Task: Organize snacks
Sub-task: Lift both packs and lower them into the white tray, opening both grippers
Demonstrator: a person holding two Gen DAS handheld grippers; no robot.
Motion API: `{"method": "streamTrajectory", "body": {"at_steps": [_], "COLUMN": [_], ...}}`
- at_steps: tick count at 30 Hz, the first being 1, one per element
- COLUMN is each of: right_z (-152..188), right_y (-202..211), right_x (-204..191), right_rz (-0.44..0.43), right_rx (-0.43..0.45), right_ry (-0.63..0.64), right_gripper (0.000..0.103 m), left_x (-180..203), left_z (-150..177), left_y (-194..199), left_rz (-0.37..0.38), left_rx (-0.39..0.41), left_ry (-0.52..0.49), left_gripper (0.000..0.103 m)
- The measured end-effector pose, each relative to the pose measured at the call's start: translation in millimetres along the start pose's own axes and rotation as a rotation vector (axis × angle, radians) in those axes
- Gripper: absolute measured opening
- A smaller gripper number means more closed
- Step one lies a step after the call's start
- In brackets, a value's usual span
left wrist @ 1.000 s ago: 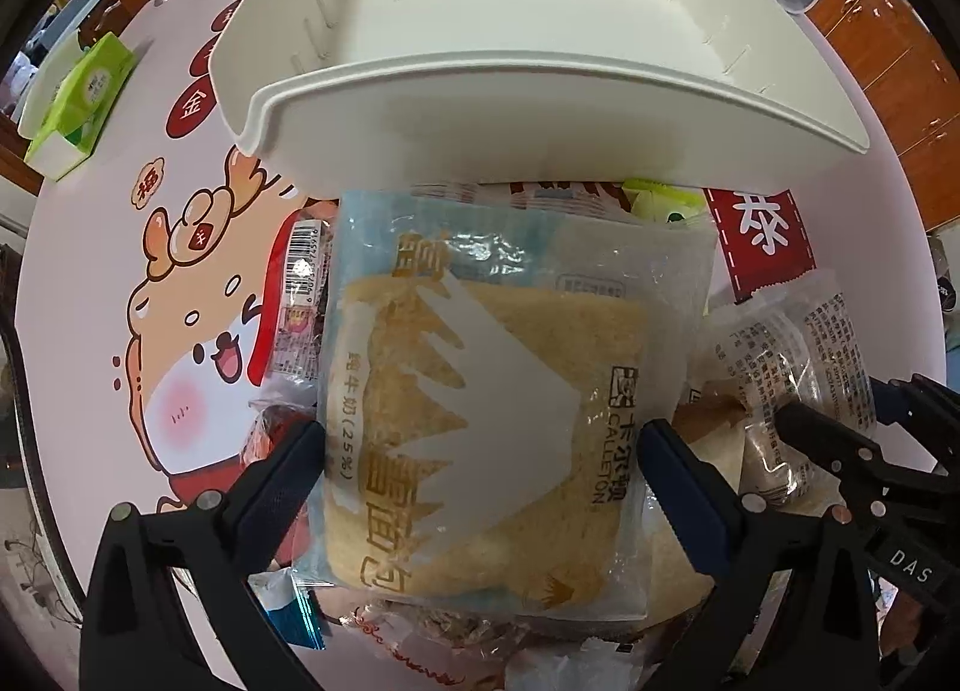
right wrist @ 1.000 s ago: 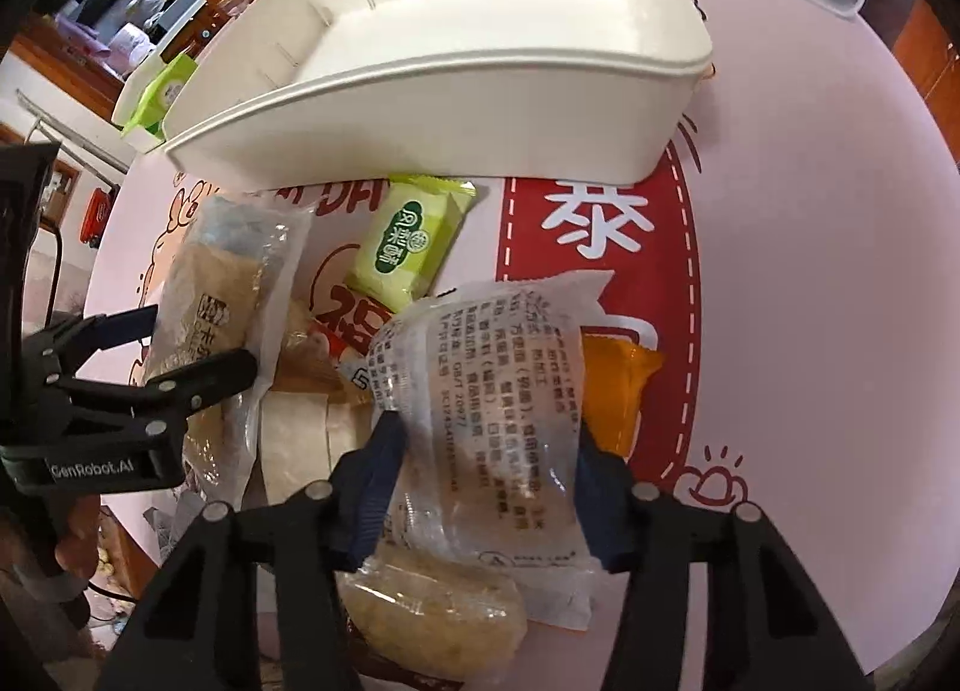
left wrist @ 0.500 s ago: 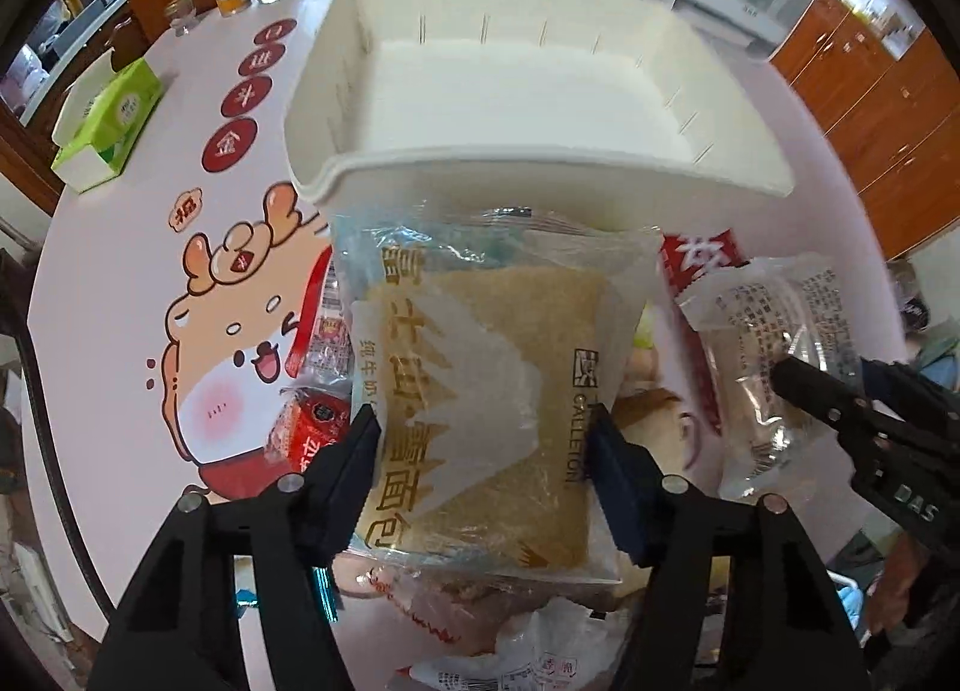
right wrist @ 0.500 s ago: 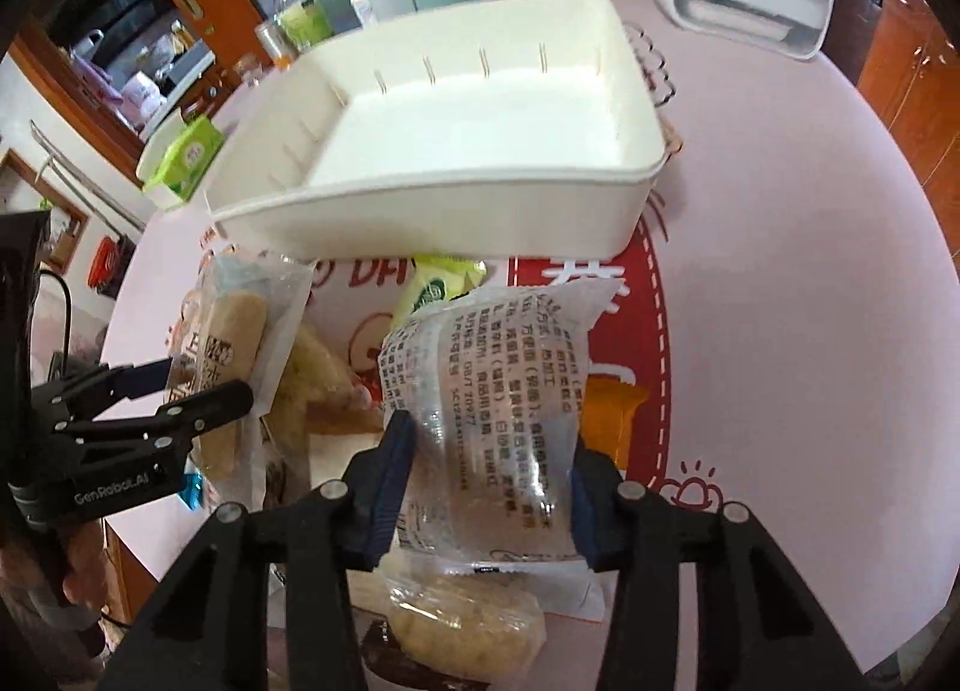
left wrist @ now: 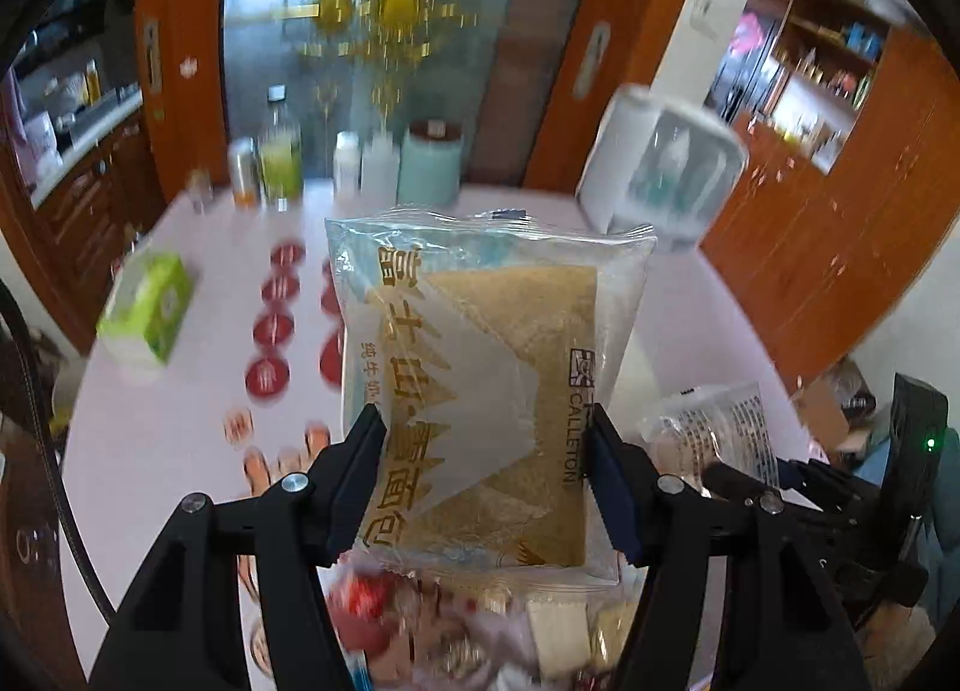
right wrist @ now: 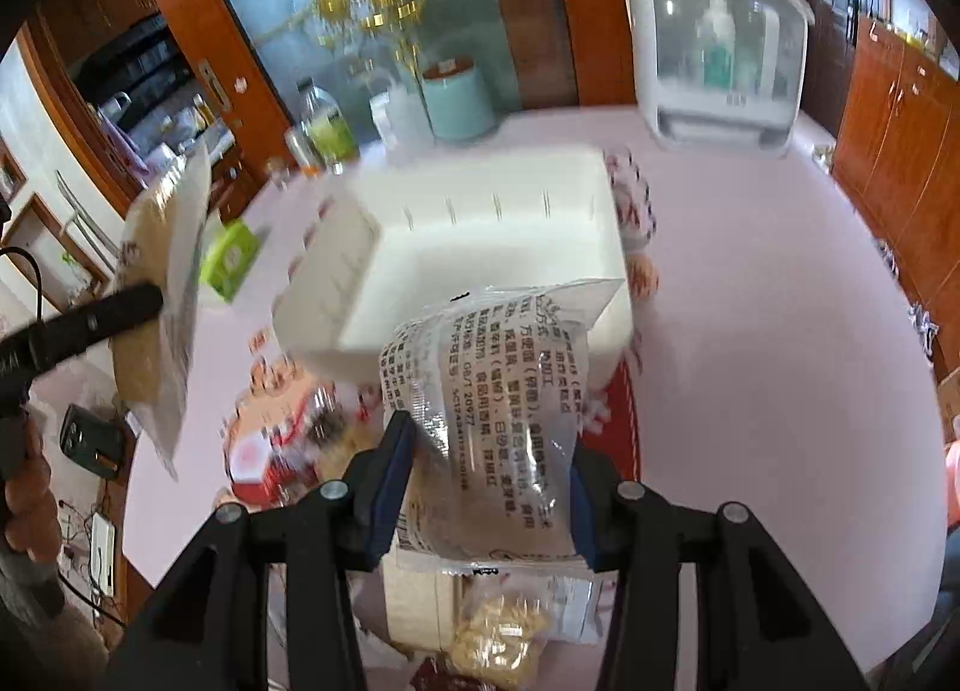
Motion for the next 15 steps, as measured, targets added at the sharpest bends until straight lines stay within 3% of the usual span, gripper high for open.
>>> {"method": "streamTrajectory", "body": {"at_steps": [5,9,15], "right_z": [-41,-72,-107], "right_y": [16,10,-35], "right_x": [-3,-4,1], "right_rz": [0.006,0.003,0.024], "right_rx": [0.086,0.121,0.093], "right_ry": [0.002,-0.013,-0.046], "right_gripper": [0.046,0.047,0.050], "left_x": [-1,2,-10], "left_z": [-35,-51,-53], "left_y": [-1,-34,-105], "left_rz": [0.083,0.003,-0.049], "left_rx": [0.054,0.049,-0.055], "left_ry": [0.048,0.028,0.046], "left_gripper": [0.064,0.064,0.067]}}
Point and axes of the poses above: each gripper's, at about its wrist camera, not at the fingertips, and y roughly against the way its jaws point, x to its right, z to its underside, the point moved 2 cm from there along -y, roughly the way its jaws point, and after that the axes turned 2 degrees about -x, right-handed, at the moved point
